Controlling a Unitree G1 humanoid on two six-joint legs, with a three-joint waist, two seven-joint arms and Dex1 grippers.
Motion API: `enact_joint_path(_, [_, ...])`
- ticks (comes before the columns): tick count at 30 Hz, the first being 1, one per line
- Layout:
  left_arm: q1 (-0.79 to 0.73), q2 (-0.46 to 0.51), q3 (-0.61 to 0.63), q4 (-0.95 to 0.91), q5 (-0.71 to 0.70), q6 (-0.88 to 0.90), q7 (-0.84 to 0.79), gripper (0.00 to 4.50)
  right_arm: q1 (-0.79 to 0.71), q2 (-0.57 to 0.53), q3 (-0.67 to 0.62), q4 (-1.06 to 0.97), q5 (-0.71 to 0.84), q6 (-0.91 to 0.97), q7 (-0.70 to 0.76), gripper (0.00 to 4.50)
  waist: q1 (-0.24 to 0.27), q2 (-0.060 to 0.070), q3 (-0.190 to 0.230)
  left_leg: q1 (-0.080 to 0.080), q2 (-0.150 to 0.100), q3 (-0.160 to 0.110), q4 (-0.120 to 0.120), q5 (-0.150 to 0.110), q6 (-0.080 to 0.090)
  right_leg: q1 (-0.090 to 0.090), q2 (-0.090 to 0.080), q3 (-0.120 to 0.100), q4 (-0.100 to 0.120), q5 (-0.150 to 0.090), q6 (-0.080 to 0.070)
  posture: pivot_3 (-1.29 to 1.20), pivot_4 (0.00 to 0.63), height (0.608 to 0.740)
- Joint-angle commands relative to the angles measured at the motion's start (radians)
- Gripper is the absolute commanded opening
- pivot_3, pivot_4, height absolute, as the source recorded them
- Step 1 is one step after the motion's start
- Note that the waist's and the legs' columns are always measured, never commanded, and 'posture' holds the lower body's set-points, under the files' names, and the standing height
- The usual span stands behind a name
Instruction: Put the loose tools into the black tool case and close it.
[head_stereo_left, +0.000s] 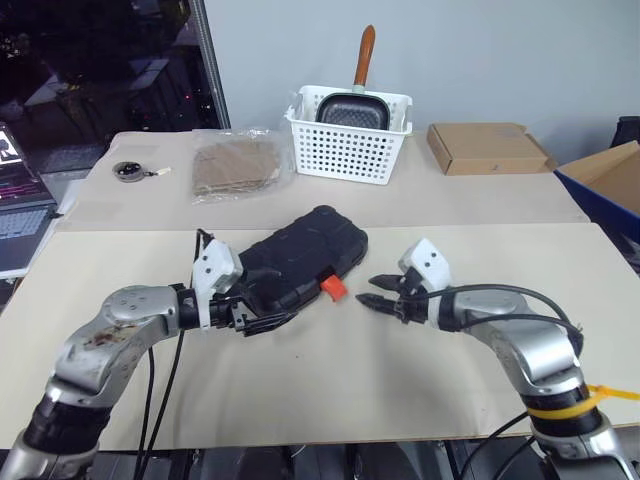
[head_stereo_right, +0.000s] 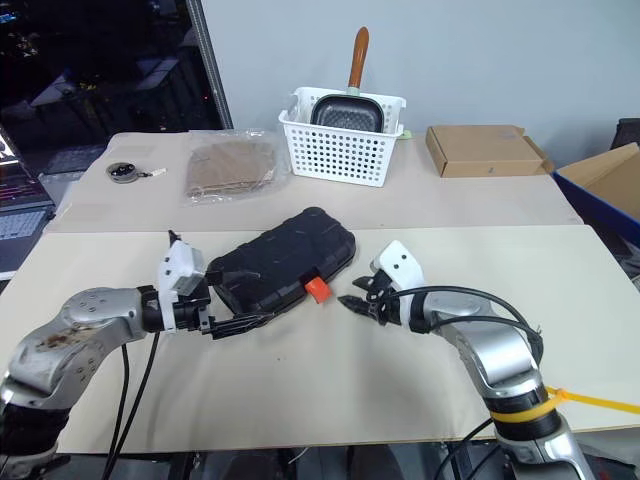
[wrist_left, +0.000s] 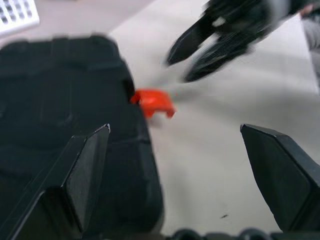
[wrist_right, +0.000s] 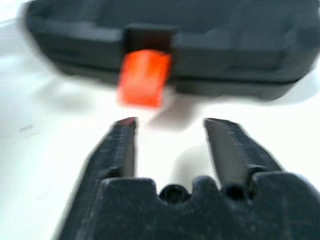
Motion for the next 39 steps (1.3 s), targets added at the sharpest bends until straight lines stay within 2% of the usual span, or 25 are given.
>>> enact_joint_path(1, [-0.032,-0.009,-0.019,0.015,0.010,0.023,-0.014,4.50,-0.031,0.046,0.021,-0.047,0.025,0.065,-0.051,2.83,0.001,0.000,0.000,0.000,0.000,0.000,0.000,0.000,0.000,0.000,0.000,0.000,0.000,0.000,0.000,0.00,0.150,0.740])
enact_joint_path(10, [-0.110,-0.014,-0.025,-0.049,-0.019,0.161,0.017,4.50,-0.127,0.161,0.081,0.040,0.005,0.183,-0.167,2.83,0.004,0.000,0.000,-0.001,-0.001,-0.001,0.000,0.001,-0.001,0.000,0.000,0.000,0.000,0.000,0.000,0.00,0.150,0.740])
enact_joint_path(21, [-0.122,0.003,0.003,-0.089,-0.027,0.222,0.013,4.50,-0.170,0.151,0.122,0.080,-0.032,0.190,-0.207,2.83,0.004,0.000,0.000,-0.006,-0.001,-0.001,0.000,0.000,0.000,-0.005,0.000,0.000,0.000,0.000,0.001,0.00,0.150,0.740])
enact_joint_path(31, [-0.086,0.005,0.005,-0.076,-0.005,0.192,-0.002,4.50,-0.177,0.202,0.153,0.120,-0.062,0.165,-0.236,2.83,0.001,0.000,0.000,-0.007,-0.001,-0.001,0.000,0.001,-0.001,-0.006,0.000,0.001,0.001,0.000,0.001,0.00,0.150,0.740])
enact_joint_path(39, [-0.032,0.011,0.000,-0.017,0.042,0.086,-0.040,4.50,-0.187,0.207,0.173,0.139,-0.095,0.149,-0.238,2.83,0.004,0.000,0.000,-0.007,-0.001,-0.001,0.000,0.001,-0.001,-0.007,0.000,0.000,0.001,0.000,0.001,0.00,0.150,0.740])
